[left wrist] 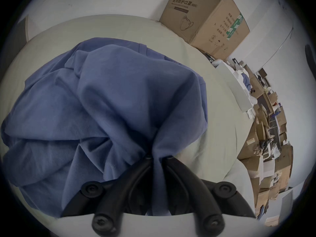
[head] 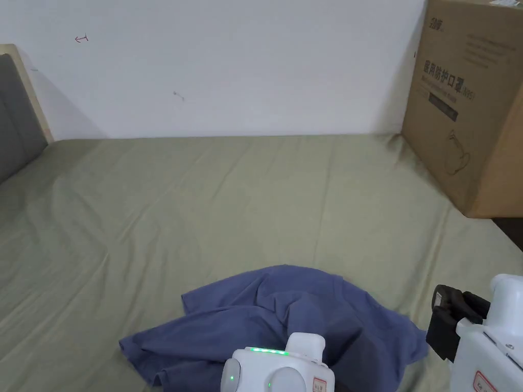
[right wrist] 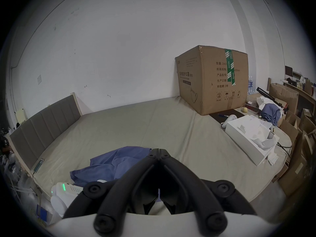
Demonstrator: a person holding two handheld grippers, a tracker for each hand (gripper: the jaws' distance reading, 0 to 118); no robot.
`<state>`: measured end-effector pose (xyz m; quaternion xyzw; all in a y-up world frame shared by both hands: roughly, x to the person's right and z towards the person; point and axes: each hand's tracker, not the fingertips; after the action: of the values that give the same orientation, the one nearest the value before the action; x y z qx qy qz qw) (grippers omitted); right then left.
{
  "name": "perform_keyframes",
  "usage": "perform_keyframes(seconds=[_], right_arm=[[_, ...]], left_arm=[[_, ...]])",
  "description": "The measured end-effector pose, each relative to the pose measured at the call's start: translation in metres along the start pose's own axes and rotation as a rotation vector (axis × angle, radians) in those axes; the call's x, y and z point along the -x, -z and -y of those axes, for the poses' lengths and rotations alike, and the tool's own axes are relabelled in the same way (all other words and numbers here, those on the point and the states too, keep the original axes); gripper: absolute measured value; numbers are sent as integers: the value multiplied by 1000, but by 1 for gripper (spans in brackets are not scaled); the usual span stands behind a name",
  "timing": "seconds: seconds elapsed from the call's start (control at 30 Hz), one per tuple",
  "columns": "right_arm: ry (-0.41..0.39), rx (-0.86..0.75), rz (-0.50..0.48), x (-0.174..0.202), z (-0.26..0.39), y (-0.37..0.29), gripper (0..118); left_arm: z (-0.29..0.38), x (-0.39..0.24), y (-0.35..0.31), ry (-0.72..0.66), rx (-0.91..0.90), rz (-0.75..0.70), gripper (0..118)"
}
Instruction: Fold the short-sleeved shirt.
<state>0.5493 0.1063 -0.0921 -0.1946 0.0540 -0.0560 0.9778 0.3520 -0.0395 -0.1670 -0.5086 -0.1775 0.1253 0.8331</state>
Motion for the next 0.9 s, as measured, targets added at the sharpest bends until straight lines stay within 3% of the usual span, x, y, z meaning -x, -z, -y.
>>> perform_keyframes(seconds=[0.1,0.17,0.23,0.27,0.43,0.5,0.53,0.57,0.6,0.63,0.67,0.77,0.9], right_arm=[[-16,4,-11,6,-1,0,0],[-23,2,-20,9,-2,-1,0],[-31,3,-27,13,-3,-1,0],[-37,5,-31,15,-3,-2,0],[-58,0,-56,27,-7,-2,0],[-69,-1,-72,33,-8,-2,0],[-77,-1,-83,37,-8,-1,0],[-84,2,-89,42,-8,0,0],[-90,5,-98,46,-7,2,0],[-95,9,-108,50,-6,4,0],[-99,18,-122,56,-4,7,0],[-121,50,-166,72,3,19,0],[-144,91,-207,94,17,38,0]], left_arm=[[-4,-4,-7,59,7,-5,9],[-4,-3,-19,31,-22,74,49],[-7,-8,-33,16,-45,109,106],[-7,-8,-42,27,-67,88,116],[-7,11,-96,45,-139,67,118],[-6,26,-119,43,-184,15,114],[-4,37,-132,39,-216,-15,100],[-2,49,-142,24,-232,-46,81],[-1,62,-150,-16,-248,-78,57],[1,77,-157,-51,-258,-114,26],[3,92,-162,-74,-263,-156,4],[12,132,-166,-110,-226,-295,0],[21,190,-168,-320,-264,-244,0]])
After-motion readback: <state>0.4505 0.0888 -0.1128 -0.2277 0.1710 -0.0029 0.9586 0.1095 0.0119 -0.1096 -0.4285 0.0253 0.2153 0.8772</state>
